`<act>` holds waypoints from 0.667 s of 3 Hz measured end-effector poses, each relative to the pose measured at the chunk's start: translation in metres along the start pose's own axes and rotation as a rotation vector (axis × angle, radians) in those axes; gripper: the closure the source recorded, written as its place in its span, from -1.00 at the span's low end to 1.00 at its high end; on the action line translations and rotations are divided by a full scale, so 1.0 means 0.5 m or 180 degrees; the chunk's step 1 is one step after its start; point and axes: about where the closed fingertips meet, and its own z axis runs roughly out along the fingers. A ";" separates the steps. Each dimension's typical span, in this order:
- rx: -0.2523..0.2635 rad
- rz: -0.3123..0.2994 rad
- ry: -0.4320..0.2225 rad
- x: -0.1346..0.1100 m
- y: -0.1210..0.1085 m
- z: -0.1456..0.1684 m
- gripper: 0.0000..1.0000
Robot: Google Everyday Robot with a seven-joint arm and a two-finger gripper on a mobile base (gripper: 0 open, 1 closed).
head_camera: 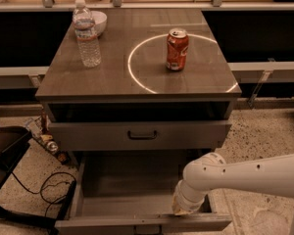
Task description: Open middle drawer
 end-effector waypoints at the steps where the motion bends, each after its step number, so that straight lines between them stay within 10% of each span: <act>1: -0.0009 0.0000 -0.0002 0.000 0.002 0.002 0.16; 2: -0.0017 -0.0001 -0.0003 0.000 0.004 0.004 -0.31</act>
Offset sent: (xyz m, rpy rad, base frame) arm -0.0011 0.0001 -0.0007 0.0001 0.0027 0.0006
